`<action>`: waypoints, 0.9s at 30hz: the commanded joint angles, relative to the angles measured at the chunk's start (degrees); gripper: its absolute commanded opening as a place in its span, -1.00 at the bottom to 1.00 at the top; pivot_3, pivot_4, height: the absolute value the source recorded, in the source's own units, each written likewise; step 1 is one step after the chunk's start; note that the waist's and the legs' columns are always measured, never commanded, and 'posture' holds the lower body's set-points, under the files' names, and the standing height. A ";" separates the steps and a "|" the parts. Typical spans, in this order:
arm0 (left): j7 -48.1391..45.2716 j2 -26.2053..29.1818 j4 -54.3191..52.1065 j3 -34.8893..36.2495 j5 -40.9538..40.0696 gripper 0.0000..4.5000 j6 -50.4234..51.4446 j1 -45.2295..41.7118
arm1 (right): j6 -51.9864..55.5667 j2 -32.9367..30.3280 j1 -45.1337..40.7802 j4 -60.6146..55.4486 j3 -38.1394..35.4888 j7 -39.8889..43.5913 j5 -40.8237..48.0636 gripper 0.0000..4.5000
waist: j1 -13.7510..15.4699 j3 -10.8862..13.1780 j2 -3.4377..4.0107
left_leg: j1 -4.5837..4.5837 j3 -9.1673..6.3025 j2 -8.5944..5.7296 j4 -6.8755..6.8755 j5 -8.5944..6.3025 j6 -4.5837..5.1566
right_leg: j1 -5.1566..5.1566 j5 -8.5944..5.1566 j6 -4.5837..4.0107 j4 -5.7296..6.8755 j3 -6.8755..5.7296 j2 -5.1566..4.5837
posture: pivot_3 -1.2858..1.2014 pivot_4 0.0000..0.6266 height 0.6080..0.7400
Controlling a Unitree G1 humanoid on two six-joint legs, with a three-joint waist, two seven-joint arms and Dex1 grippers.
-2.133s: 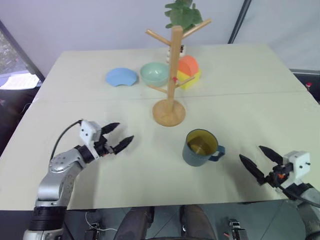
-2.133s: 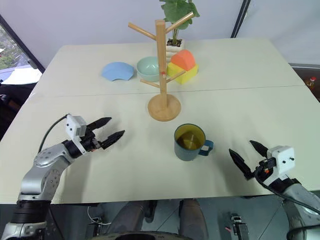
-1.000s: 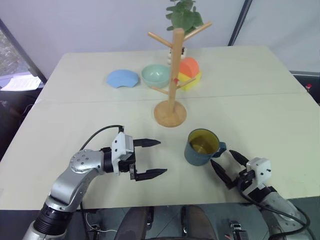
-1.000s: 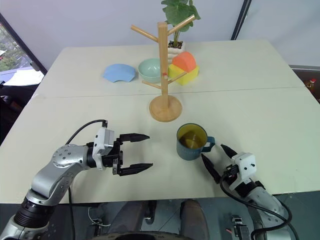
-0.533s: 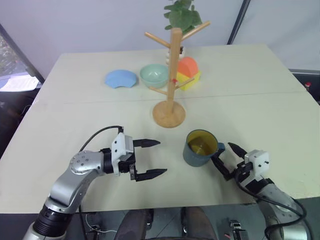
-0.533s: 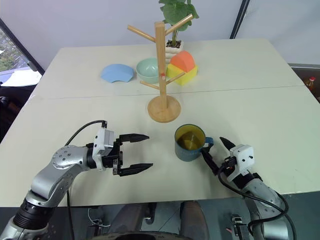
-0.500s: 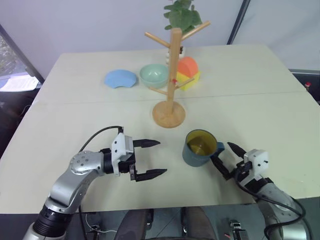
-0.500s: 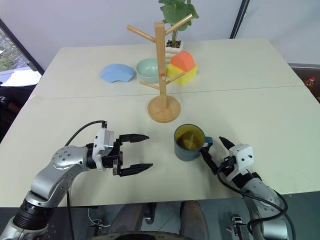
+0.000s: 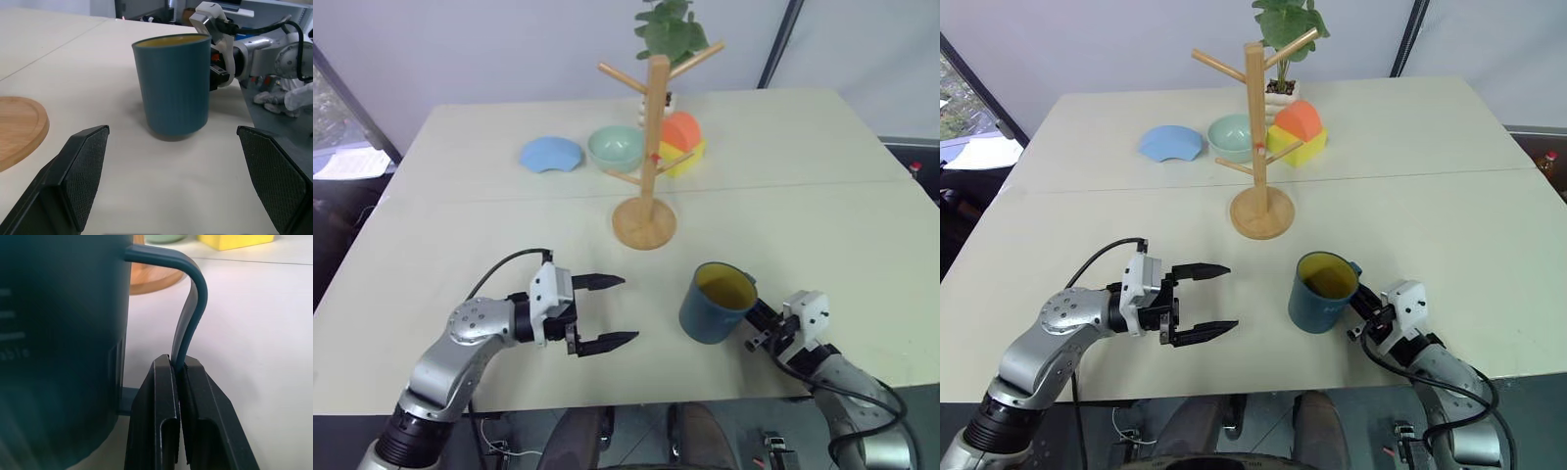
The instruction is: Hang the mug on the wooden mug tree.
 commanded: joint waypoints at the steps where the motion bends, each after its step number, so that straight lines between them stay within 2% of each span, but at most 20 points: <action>1: 0.65 0.42 -0.02 2.38 0.30 1.00 -1.86 -0.01 | 3.02 -5.95 -4.70 -9.16 1.67 1.39 -2.78 -0.99 | -0.20 0.01 0.00 | -0.01 0.01 0.00 0.01 0.00 0.00 | 0.02 0.00 0.00 0.00 0.01 0.00 | 0.03 -0.52 1.00; 3: 1.11 0.47 1.48 3.29 0.78 1.00 -2.74 -0.59 | 5.57 -10.28 -8.95 -12.93 2.75 1.81 -5.11 -0.99 | -0.26 0.02 0.00 | -0.01 0.01 0.00 0.03 0.00 0.01 | 0.06 0.01 0.00 0.03 0.00 0.00 | 0.03 -0.52 1.00; 7: 2.14 0.28 5.02 5.64 1.87 1.00 -5.02 -2.72 | 14.21 -19.31 -22.64 -18.70 5.26 2.53 -9.62 -0.99 | 0.11 0.08 -0.10 | -0.02 0.00 0.03 0.04 0.01 0.01 | 0.03 0.03 -0.03 0.10 -0.10 0.00 | 0.03 -0.52 1.00; 11: 3.06 0.27 7.59 7.55 2.75 1.00 -6.74 -4.66 | 20.65 -23.44 -35.06 -19.28 9.08 4.18 -11.08 -0.99 | 0.22 0.18 -0.31 | -0.05 -0.06 0.03 0.09 0.01 0.00 | -0.02 0.03 -0.04 -0.04 -0.25 -0.03 | 0.03 -0.52 1.00; 15: 3.89 0.39 9.10 9.26 2.99 1.00 -7.72 -6.14 | 25.54 -24.13 -44.38 -17.44 13.51 3.36 -15.33 -0.99 | 0.10 0.29 -0.51 | -0.20 -0.06 -0.06 0.12 0.03 0.17 | -0.07 0.04 -0.02 -0.18 -0.25 -0.07 | 0.03 -0.52 1.00; 19: 5.09 0.50 9.46 11.46 2.47 1.00 -7.73 -7.39 | 30.59 -21.79 -52.85 -15.02 17.67 2.66 -17.82 -0.99 | 0.00 0.32 -0.54 | -0.45 -0.04 -0.08 0.15 0.06 0.20 | -0.16 0.15 0.17 -0.05 -0.24 -0.05 | 0.03 -0.52 1.00; 27: 6.50 0.32 8.29 13.03 1.78 1.00 -6.89 -7.77 | 34.18 -19.18 -58.63 -12.92 20.52 2.21 -21.20 -0.99 | 0.04 0.33 -0.54 | -0.41 -0.05 -0.07 0.24 0.07 0.19 | -0.14 0.19 0.23 0.04 -0.24 -0.01 | 0.03 -0.52 1.00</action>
